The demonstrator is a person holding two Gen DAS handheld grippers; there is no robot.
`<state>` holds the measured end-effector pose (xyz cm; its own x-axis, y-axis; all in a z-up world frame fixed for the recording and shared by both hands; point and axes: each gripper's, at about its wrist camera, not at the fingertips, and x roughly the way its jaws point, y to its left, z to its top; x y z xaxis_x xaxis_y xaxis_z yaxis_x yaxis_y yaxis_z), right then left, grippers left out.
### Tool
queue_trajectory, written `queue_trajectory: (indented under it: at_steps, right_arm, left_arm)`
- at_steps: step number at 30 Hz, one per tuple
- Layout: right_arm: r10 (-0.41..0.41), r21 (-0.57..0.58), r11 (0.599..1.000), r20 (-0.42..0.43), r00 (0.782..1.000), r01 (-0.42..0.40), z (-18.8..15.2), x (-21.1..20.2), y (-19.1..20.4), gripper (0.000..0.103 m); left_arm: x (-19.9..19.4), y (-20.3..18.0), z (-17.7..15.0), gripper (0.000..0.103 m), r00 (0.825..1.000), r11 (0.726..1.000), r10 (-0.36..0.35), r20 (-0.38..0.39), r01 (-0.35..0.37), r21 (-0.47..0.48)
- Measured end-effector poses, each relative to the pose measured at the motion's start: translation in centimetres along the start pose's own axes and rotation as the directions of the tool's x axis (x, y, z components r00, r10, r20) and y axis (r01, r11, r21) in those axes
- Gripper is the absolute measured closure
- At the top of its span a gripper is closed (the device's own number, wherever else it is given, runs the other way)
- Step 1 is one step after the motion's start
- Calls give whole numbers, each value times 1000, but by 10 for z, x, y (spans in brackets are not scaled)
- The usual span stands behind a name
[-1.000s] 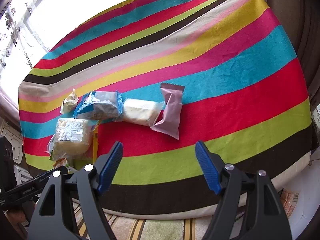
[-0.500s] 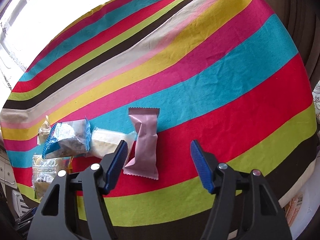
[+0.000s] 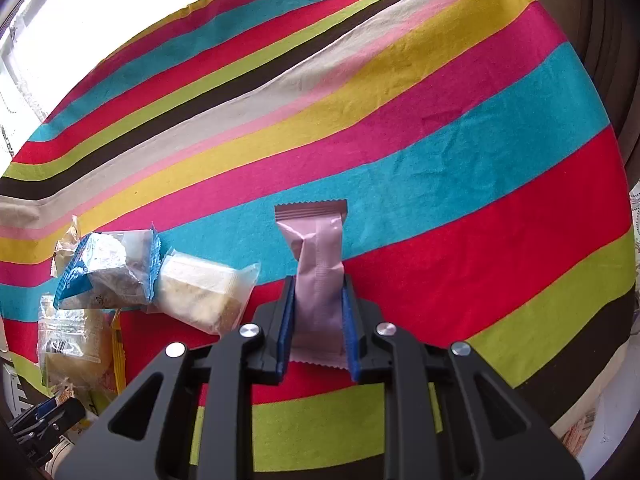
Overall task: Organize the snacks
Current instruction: 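Grasp the pink bar with the right tool while the left tool grasps a white-orange packet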
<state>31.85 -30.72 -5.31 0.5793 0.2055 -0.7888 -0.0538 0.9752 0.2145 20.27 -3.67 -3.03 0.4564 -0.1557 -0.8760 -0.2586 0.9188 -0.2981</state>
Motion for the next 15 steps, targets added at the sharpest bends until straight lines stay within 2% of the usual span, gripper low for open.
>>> queue_trajectory:
  at_steps: [3,4,11,13,15]
  right_arm:
    - [15,18,1000,9,1000,-16,-5,-9,-9,81]
    - [19,21,1000,17,1000,-20,-9,-16,-15,81]
    - [66,50,996,50,997,-69,-22,-47,-31,81]
    - [77,49,996,62,995,-80,-27,-59,-33,81]
    - [91,51,994,73,993,-94,-29,-67,-34,81]
  left_arm:
    - [-3,1,-1,57,1000,1000,-4,-1,4,-13]
    - [-5,1,-3,63,1000,1000,-5,6,5,-19]
    - [-15,-4,-11,70,999,999,-35,11,35,-35]
    - [-19,-7,-14,85,999,998,-48,22,49,-36]
    - [-21,-12,-15,86,999,998,-48,23,49,-35]
